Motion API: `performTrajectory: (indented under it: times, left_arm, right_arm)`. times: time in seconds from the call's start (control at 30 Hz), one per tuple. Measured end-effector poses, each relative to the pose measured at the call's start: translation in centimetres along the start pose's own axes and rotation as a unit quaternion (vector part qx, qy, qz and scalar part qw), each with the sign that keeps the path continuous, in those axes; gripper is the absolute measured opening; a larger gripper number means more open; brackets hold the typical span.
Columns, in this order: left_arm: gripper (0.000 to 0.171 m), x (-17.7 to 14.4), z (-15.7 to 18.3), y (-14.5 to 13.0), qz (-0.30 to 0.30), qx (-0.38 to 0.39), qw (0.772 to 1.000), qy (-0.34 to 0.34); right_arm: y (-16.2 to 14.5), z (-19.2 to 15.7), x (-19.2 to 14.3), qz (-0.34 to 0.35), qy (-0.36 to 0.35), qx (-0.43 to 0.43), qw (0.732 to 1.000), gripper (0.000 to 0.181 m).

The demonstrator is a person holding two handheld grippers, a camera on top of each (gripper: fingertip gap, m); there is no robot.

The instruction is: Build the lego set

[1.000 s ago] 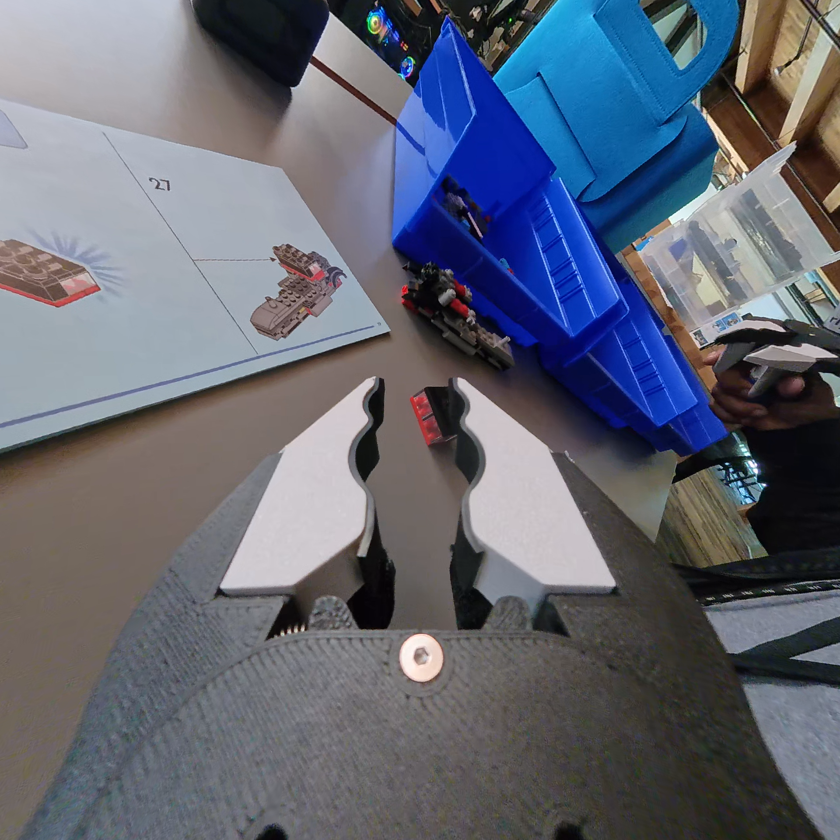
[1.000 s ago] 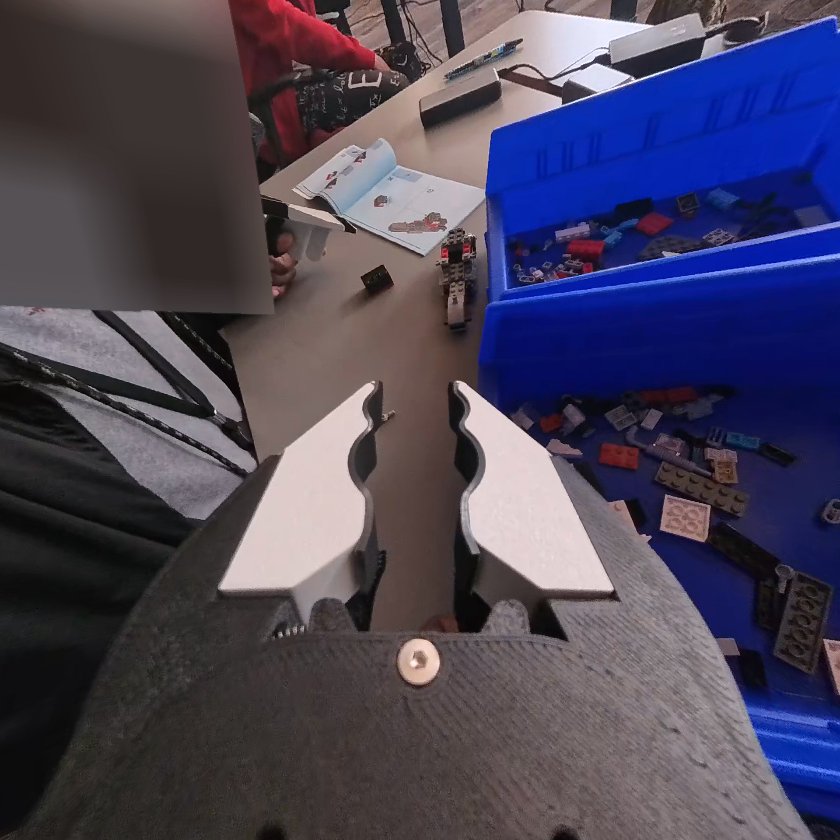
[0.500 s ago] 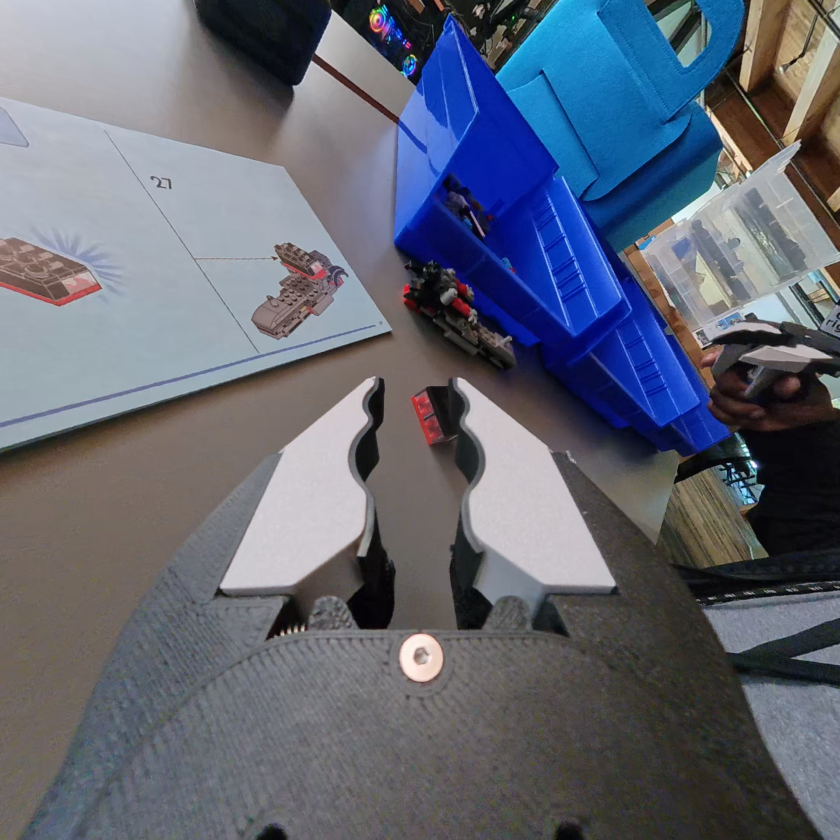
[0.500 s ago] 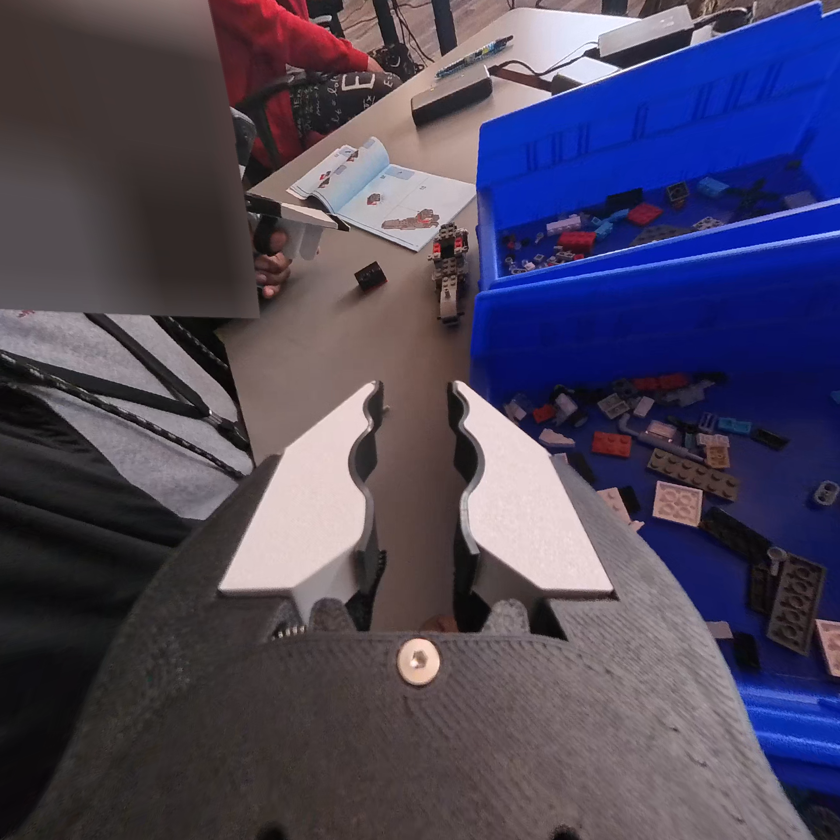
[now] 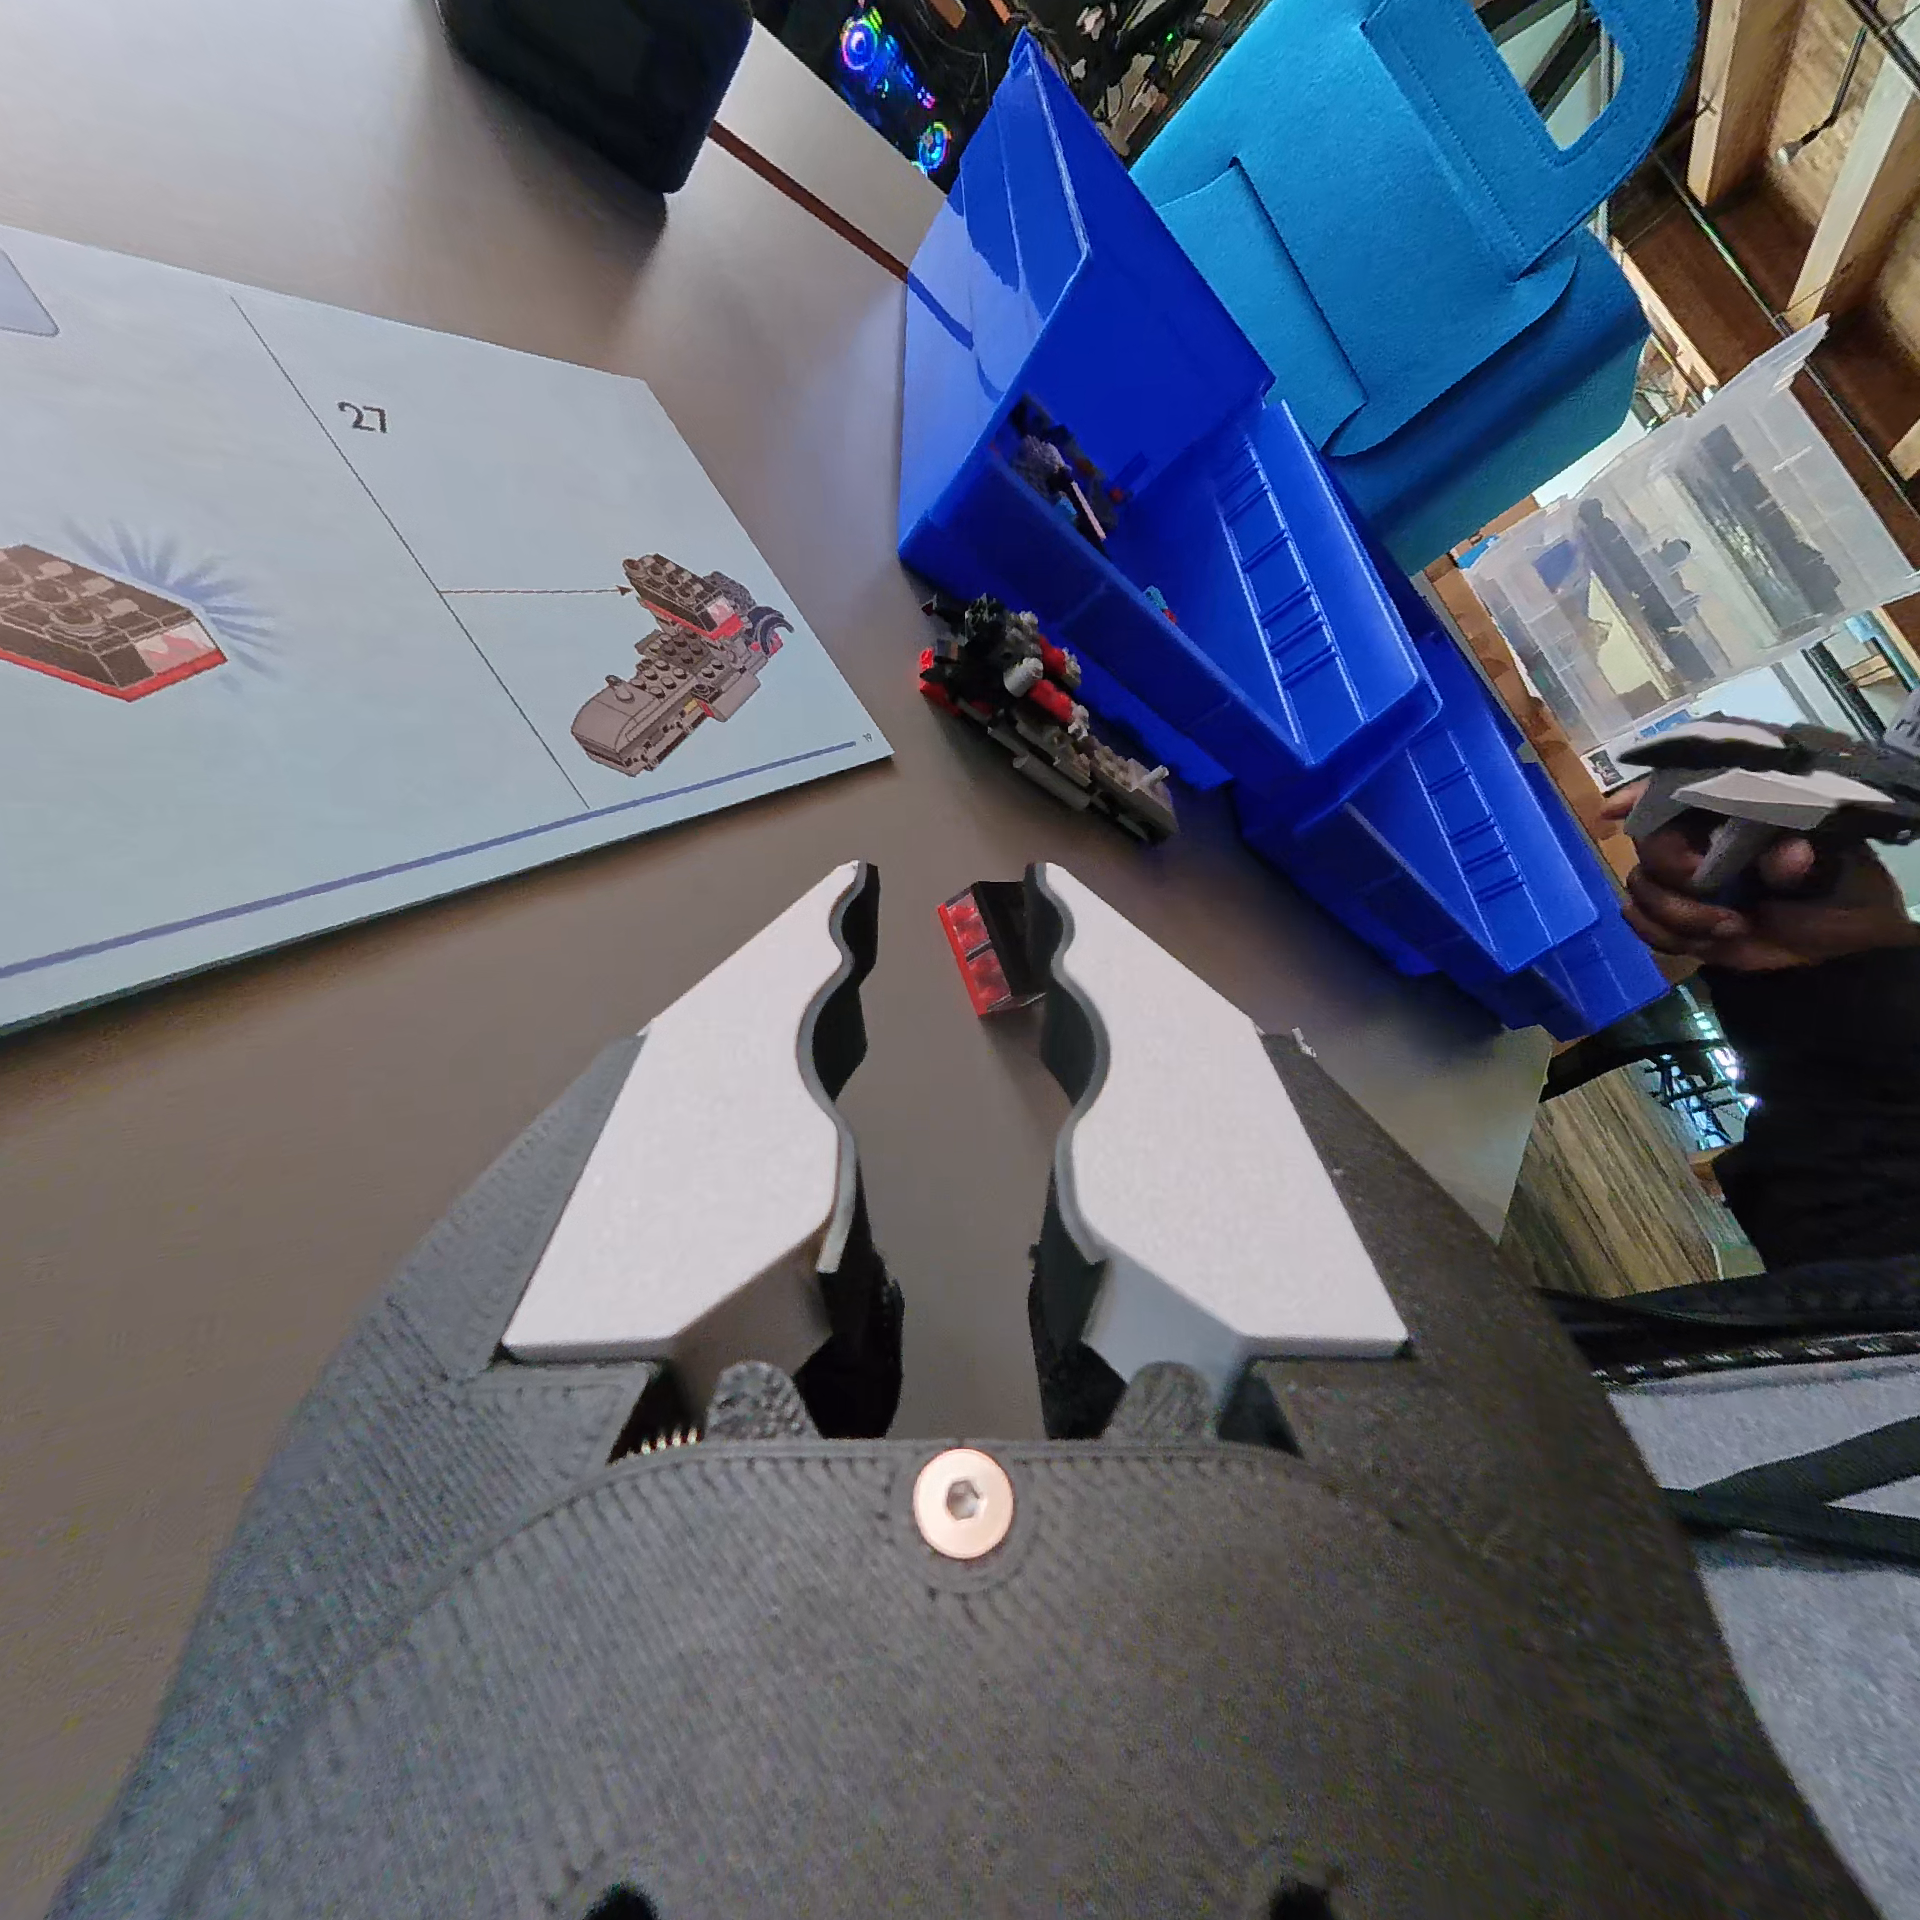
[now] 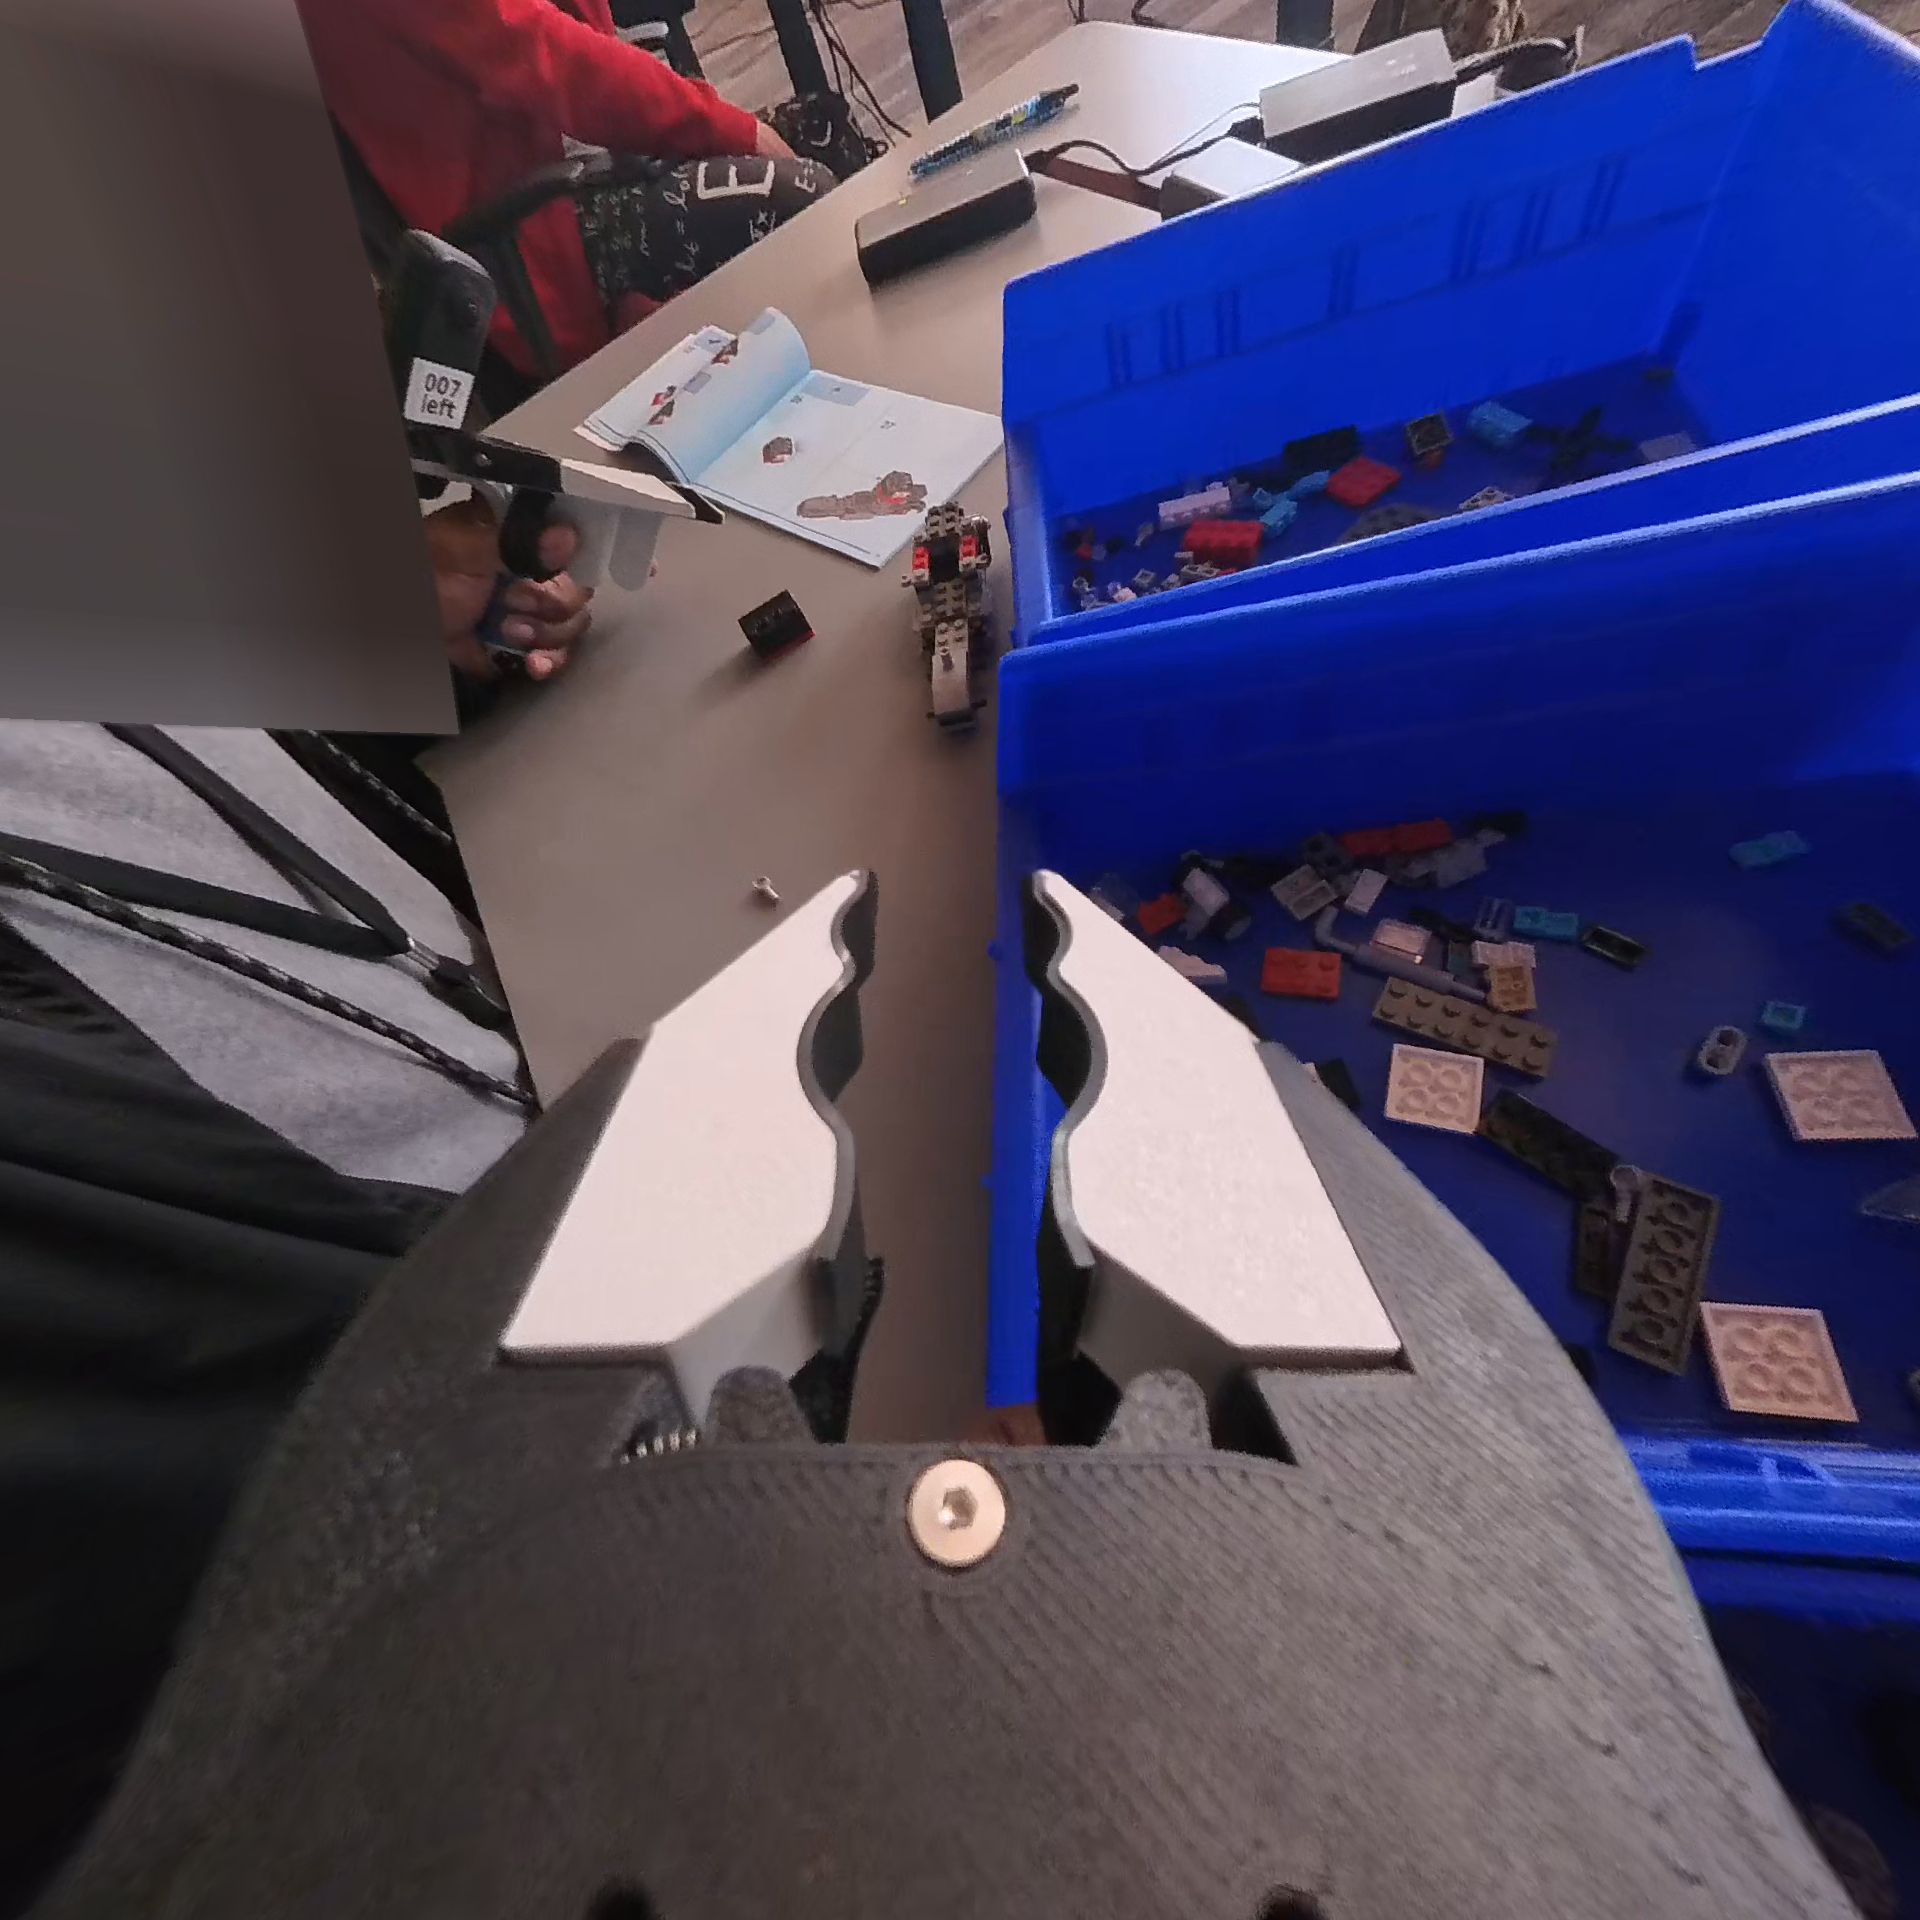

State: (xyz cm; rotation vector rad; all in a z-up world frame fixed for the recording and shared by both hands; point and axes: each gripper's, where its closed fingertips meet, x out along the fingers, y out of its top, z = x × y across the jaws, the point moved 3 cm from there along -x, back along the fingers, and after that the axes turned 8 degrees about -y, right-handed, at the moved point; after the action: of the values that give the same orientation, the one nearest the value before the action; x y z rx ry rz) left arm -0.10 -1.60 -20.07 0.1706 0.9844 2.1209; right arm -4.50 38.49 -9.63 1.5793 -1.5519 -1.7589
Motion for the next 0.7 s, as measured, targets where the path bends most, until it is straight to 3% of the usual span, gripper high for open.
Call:
performTrajectory:
  times: [0.1,0.2,0.33,0.47,0.7]
  left_arm:
    - [0.029,0.1,0.0,-0.1,-0.004,-0.001,1.000,0.001]
    - [0.029,0.2,0.0,-0.2,-0.010,0.000,1.000,-0.001]
    - [0.029,-0.1,0.0,0.0,0.003,0.003,1.000,0.002]
    - [0.028,-0.3,0.0,0.2,0.013,0.005,1.000,0.008]
    - [0.029,0.0,-0.2,0.0,0.000,-0.004,1.000,0.006]
  right_arm:
    - [0.0,3.3,-0.2,-0.065,-0.060,-0.083,0.993,0.027]
    - [-1.3,9.9,0.1,-0.223,-0.136,-0.239,0.935,0.025]
    - [-4.4,13.7,2.2,-0.393,-0.062,-0.348,0.849,0.023]
    - [-7.1,14.9,4.1,-0.479,-0.002,-0.390,0.787,0.018]
    - [-7.6,16.2,5.4,-0.488,0.010,-0.386,0.783,0.017]
